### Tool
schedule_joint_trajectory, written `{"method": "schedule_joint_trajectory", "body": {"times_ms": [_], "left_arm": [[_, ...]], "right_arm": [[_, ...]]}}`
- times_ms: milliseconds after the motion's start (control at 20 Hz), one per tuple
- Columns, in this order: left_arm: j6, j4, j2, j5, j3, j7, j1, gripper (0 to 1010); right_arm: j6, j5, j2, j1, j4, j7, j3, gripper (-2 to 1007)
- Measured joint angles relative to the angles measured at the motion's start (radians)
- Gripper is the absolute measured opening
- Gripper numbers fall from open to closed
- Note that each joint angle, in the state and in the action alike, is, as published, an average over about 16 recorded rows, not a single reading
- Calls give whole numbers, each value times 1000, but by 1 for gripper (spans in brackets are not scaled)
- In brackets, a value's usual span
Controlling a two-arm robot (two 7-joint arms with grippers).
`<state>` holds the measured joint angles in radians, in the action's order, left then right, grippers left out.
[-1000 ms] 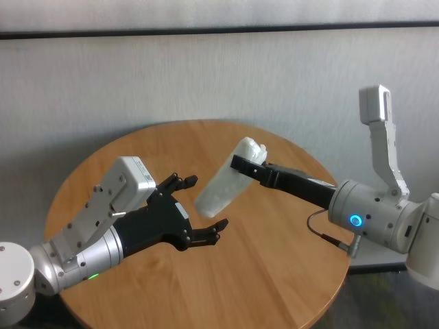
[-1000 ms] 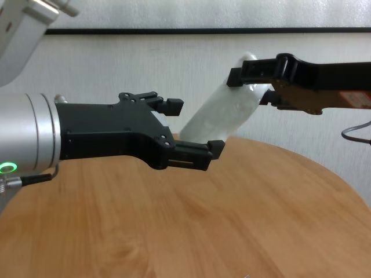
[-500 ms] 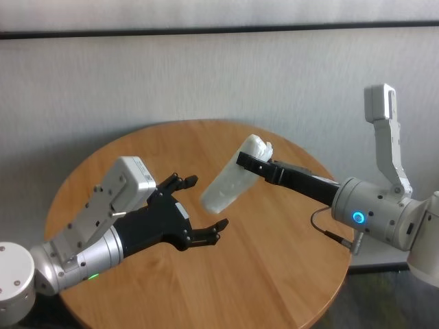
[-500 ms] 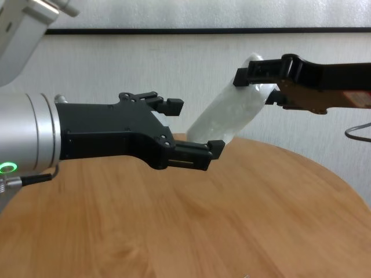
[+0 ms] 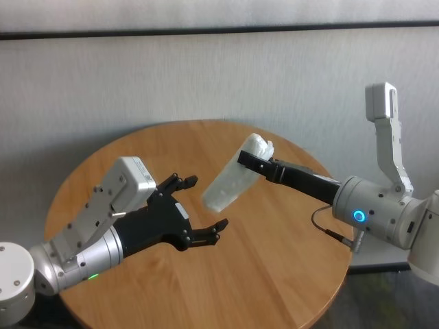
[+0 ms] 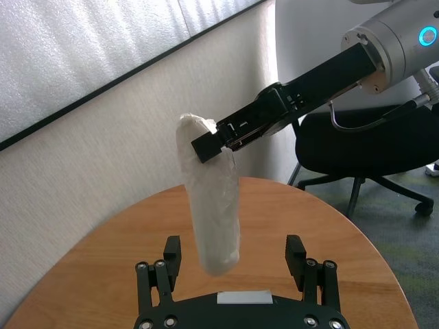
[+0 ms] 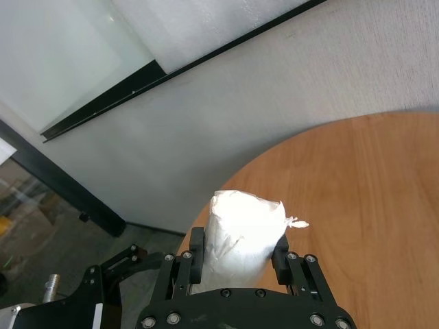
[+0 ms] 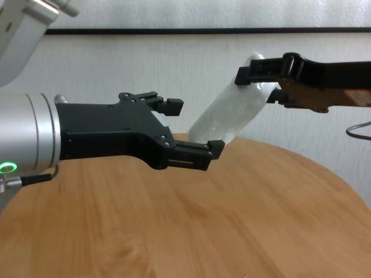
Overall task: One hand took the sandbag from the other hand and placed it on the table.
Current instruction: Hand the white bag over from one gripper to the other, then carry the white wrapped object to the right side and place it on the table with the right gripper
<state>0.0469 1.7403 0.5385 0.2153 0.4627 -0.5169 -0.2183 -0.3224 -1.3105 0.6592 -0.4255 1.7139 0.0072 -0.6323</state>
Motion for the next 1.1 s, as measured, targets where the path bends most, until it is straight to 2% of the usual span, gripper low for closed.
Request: {"method": "schedule_joint_trajectory", "body": {"times_ms": [450,1100], "left_arm": [[-5,2,-1,0,-7,14,8,1002],[-22,-1,-31,8,-69,90,53,1002]], "right_arm": [[6,-7,4,-5,-4,-3,-4,572],[11,-8,6,-9,-12,-20,-4,572]]}}
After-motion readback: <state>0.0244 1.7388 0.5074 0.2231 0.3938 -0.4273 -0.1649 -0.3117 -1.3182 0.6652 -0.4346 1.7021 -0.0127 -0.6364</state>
